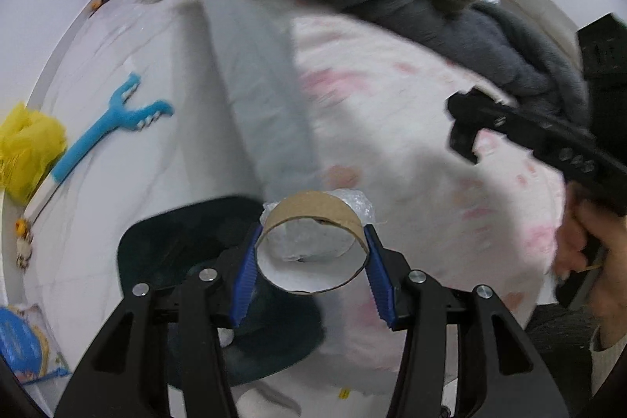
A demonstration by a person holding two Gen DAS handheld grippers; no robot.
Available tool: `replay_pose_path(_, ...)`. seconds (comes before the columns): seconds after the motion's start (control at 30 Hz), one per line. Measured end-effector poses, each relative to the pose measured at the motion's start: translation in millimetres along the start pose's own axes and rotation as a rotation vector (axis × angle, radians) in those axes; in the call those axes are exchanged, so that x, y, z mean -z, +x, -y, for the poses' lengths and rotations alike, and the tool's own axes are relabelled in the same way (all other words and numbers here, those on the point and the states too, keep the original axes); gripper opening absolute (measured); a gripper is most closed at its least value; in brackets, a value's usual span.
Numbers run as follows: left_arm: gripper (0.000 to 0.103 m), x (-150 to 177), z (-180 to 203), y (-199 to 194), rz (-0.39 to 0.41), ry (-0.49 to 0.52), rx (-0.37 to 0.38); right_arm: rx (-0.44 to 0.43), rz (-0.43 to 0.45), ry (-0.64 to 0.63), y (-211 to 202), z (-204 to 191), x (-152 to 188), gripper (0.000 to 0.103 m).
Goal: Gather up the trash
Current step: 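Open both grippers over the green bin to drop the tape roll and clip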
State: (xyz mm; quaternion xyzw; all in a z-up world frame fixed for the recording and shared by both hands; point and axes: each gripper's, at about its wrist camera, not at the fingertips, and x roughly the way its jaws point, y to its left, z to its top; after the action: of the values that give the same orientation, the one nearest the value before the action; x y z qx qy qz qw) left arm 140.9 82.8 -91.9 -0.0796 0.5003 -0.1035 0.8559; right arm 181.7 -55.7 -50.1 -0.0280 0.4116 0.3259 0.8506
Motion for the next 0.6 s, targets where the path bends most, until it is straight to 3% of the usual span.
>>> replay_pose_path(0.2, 0.054, 17.0, -38.9, 18.1, -0.086, -0.061, -0.050, -0.033, -0.040, -0.038, 25.7, -32.0, 0.5, 0.012)
replay_pose_path(0.6, 0.054, 46.7, -97.7, 39.5, -0.198, -0.173, -0.070, -0.079, -0.120, -0.086, 69.8, -73.5, 2.9, 0.012)
